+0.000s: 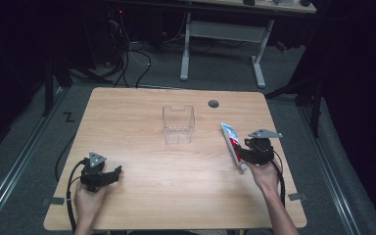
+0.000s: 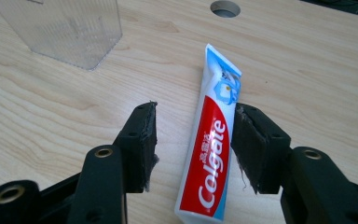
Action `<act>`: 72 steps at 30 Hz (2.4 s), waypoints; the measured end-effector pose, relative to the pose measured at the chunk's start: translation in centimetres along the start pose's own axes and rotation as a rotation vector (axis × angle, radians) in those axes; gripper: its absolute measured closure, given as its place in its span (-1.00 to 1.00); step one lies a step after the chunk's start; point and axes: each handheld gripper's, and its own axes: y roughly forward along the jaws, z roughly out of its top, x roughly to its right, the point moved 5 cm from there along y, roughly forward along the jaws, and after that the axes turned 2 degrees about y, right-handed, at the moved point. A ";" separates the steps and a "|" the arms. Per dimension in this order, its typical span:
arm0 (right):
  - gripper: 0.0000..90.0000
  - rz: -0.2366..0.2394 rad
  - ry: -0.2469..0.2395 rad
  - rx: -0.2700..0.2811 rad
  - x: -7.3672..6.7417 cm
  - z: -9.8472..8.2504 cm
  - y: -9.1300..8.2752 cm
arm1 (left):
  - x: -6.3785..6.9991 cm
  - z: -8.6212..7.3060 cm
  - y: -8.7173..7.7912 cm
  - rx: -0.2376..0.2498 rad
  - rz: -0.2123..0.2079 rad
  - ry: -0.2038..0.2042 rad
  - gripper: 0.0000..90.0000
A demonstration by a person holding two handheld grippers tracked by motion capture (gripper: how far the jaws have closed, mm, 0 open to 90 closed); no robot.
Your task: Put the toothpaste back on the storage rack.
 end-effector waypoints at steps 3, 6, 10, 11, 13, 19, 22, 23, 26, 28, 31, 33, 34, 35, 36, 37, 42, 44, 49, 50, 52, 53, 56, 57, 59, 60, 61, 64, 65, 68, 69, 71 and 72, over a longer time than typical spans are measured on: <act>0.12 -0.012 -0.010 -0.005 0.0 0.7 0.2 | 0.0 0.0 0.0 0.000 0.000 0.000 -0.38; 0.12 -0.028 -0.012 -0.011 0.1 1.2 0.4 | 0.0 0.0 0.0 0.000 0.000 0.000 -0.38; 0.12 -0.030 -0.015 -0.014 0.2 2.0 0.8 | 0.0 0.0 0.0 0.000 0.000 0.000 -0.38; 0.12 -0.028 -0.014 -0.014 0.3 2.2 0.9 | 0.0 0.0 0.0 0.000 0.000 0.000 -0.38; 0.12 -0.021 -0.019 -0.010 0.3 2.6 1.2 | 0.0 0.0 0.0 0.000 0.000 0.000 -0.38; 0.09 -0.007 -0.007 -0.010 0.6 3.7 1.9 | 0.0 0.0 0.0 0.000 0.000 0.001 -0.38; 0.06 -0.020 -0.021 -0.029 0.7 4.4 2.4 | 0.0 0.0 0.0 0.000 0.000 0.000 -0.38; 0.05 -0.021 -0.020 -0.034 0.7 4.5 2.6 | 0.0 0.0 0.0 0.000 0.000 0.000 -0.38; -0.03 -0.022 -0.012 -0.054 0.8 5.1 3.2 | 0.0 0.0 0.0 0.000 0.000 0.000 -0.38; -0.06 -0.032 -0.011 -0.068 0.8 5.3 3.6 | 0.0 0.0 0.0 0.000 0.000 0.000 -0.38; -0.07 -0.044 -0.012 -0.114 0.9 5.5 4.8 | 0.0 0.0 0.0 0.000 -0.001 0.001 -0.38; -0.08 -0.042 0.003 -0.143 1.1 5.4 5.4 | 0.0 0.0 0.0 -0.001 -0.002 0.001 -0.38; -0.08 -0.042 0.003 -0.143 1.1 5.4 5.4 | 0.0 0.0 0.0 -0.001 -0.002 0.001 -0.38; -0.08 -0.044 0.004 -0.152 1.1 5.4 5.7 | 0.0 0.0 0.0 -0.001 -0.002 0.002 -0.38; -0.09 -0.050 0.001 -0.169 1.2 5.3 6.2 | 0.0 0.0 0.0 -0.001 -0.003 0.001 -0.38; -0.10 -0.049 -0.001 -0.176 1.2 5.4 6.4 | 0.0 0.0 0.0 -0.001 -0.003 0.002 -0.38; -0.14 -0.062 -0.001 -0.206 1.2 5.5 7.2 | 0.0 0.0 0.0 -0.003 -0.004 0.004 -0.38; -0.17 -0.074 0.000 -0.218 1.2 5.6 7.7 | 0.0 0.0 0.0 -0.003 -0.005 0.004 -0.38; -0.15 -0.064 0.018 -0.252 1.4 5.5 8.5 | 0.0 0.0 0.0 -0.001 -0.005 0.005 -0.38; -0.15 -0.070 0.027 -0.275 1.5 5.5 8.8 | 0.0 0.0 0.0 -0.001 -0.006 0.005 -0.38; -0.15 -0.074 0.026 -0.288 1.6 5.5 9.2 | 0.0 0.0 0.0 -0.001 -0.006 0.005 -0.38; -0.15 -0.074 0.026 -0.288 1.6 5.5 9.2 | 0.0 0.0 0.0 -0.001 -0.006 0.005 -0.38; -0.15 -0.083 0.028 -0.303 1.7 5.5 9.6 | 0.0 0.0 0.0 -0.001 -0.006 0.005 -0.38; -0.16 -0.083 0.033 -0.309 1.7 5.4 9.8 | 0.0 0.0 0.0 -0.001 -0.006 0.005 -0.38; -0.16 -0.083 0.036 -0.324 1.8 5.2 10.1 | 0.0 0.0 0.0 -0.001 -0.006 0.005 -0.38; -0.16 -0.085 0.036 -0.332 1.8 5.1 10.3 | 0.0 0.0 0.0 -0.001 -0.006 0.005 -0.38; -0.16 -0.087 0.041 -0.340 1.9 4.9 10.4 | 0.0 0.0 0.0 -0.001 -0.006 0.005 -0.38; -0.16 -0.086 0.052 -0.357 2.2 4.7 10.8 | 0.0 0.0 0.0 -0.001 -0.006 0.005 -0.38; -0.17 -0.087 0.056 -0.357 2.3 4.6 10.9 | 0.1 0.0 0.0 -0.001 -0.006 0.005 -0.38; -0.21 -0.106 0.057 -0.380 2.3 4.3 11.2 | 0.1 0.0 0.0 0.000 -0.005 0.007 -0.38; -0.21 -0.108 0.053 -0.384 2.4 4.2 11.3 | 0.1 0.0 0.0 0.001 -0.009 0.010 -0.38; -0.21 -0.103 0.065 -0.385 2.3 4.1 11.6 | 0.2 0.0 0.0 0.001 -0.015 0.017 -0.38; -0.20 -0.105 0.072 -0.398 2.4 4.0 11.7 | 0.2 0.0 0.0 0.001 -0.017 0.018 -0.38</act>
